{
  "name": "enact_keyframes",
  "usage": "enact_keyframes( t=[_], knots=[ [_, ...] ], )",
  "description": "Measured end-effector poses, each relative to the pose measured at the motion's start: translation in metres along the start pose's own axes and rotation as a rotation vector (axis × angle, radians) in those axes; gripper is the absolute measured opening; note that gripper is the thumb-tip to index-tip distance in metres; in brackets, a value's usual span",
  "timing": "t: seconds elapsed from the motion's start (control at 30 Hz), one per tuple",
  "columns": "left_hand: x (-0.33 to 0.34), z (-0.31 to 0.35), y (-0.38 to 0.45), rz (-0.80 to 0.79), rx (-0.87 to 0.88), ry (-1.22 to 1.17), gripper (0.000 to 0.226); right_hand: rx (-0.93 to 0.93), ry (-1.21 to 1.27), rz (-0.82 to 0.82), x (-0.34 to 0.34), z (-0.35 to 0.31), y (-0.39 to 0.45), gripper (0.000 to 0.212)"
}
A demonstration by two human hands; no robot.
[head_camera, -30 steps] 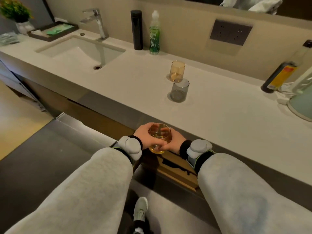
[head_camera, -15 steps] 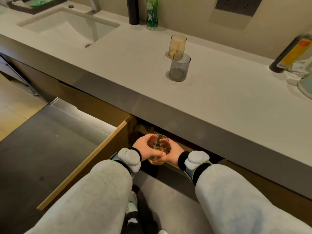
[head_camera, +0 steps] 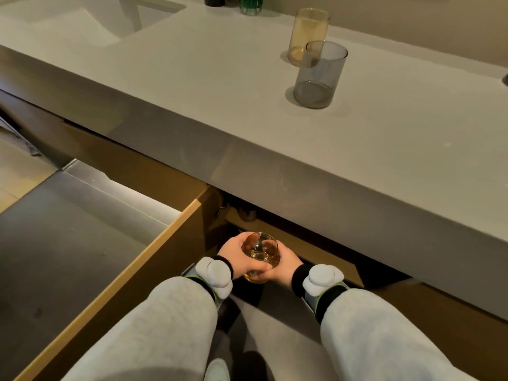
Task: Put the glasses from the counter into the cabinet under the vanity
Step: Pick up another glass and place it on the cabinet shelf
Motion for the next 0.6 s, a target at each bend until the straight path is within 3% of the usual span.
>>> enact_keyframes(
  t=[0.23, 0.4, 0.6],
  knots=[
    [0.035, -0.042, 0.066, 0.020, -0.008, -0.022, 0.079, -0.003, -0.022, 0.029, 0.006, 0.047, 0.061, 0.090],
    [0.060, -0.067, 0.112, 0.029, 0.025, -0.020, 0.067, -0.001, 0.034, 0.103, 0.007, 0.079, 0.098, 0.093],
    [0.077, -0.078, 0.159, 0.080, 0.113, -0.061, 0.081, -0.065, 0.025, 0.144, 0.002, 0.095, 0.139, 0.089]
  ],
)
Point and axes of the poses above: each hand's wrist, its own y-axis towards the middle knuckle, its own x-axis out of the palm, z = x × y, the point moved 1 cm from there along y, towards the middle knuckle, and after that the axes turned 6 degrees about z, right-handed, at the moved point
